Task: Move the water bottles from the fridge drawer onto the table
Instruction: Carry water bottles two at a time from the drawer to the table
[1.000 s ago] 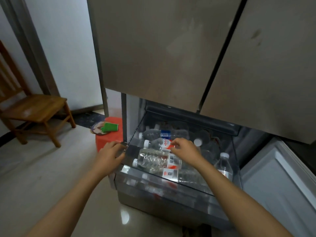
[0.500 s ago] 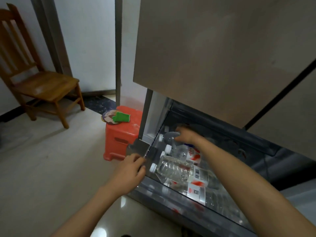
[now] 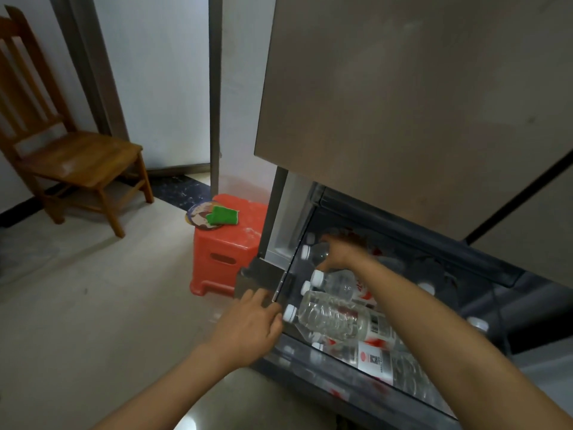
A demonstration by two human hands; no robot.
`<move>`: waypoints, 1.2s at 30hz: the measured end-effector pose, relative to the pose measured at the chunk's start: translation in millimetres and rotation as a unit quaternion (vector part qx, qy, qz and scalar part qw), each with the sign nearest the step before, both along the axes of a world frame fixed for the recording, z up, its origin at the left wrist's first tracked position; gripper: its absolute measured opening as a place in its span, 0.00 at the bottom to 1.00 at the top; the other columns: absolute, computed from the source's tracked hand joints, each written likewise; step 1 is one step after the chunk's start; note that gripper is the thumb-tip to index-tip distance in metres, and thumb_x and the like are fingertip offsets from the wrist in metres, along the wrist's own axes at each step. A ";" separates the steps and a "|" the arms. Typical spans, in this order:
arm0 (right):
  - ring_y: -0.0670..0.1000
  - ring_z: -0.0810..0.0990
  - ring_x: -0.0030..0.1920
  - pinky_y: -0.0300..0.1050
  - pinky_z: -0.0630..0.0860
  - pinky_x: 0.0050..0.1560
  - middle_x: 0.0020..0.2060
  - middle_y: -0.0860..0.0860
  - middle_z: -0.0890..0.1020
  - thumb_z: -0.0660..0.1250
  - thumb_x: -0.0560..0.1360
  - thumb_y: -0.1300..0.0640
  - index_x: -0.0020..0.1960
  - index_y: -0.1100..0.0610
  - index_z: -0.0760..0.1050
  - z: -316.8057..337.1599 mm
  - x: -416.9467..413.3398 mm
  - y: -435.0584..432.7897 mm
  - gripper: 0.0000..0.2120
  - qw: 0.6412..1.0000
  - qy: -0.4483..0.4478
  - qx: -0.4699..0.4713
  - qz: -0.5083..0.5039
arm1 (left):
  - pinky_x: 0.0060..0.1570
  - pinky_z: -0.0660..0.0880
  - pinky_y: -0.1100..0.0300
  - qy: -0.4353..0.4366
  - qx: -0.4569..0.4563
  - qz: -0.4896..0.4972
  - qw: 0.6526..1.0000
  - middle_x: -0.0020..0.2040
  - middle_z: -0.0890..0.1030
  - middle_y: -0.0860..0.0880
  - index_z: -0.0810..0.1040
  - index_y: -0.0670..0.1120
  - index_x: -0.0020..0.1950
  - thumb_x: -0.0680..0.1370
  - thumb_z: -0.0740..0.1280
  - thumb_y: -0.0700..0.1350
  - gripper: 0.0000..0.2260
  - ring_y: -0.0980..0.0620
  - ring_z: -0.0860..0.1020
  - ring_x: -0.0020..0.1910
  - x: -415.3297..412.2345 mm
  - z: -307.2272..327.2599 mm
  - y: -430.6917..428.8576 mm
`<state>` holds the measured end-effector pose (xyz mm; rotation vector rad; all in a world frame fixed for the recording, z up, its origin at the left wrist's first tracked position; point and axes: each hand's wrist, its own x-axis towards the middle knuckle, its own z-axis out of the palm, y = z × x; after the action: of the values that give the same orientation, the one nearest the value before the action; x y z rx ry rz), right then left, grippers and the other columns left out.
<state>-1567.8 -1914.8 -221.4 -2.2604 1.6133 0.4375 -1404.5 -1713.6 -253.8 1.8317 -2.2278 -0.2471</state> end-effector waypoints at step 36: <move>0.40 0.74 0.47 0.24 0.72 0.41 0.47 0.40 0.73 0.76 0.64 0.64 0.52 0.44 0.63 78.8 -193.0 206.0 0.29 0.665 -0.528 -0.406 -0.338 | 0.50 0.70 0.55 0.015 -0.078 -0.143 0.986 0.53 0.77 0.44 0.76 0.42 0.58 0.73 0.69 0.47 0.16 0.44 0.74 0.54 -96.0 136.8 -97.4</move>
<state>-1760.8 -1708.8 -142.7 -1.3982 1.7932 -1.7416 -1500.5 -1811.0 -117.0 1.4184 -2.4096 -0.1452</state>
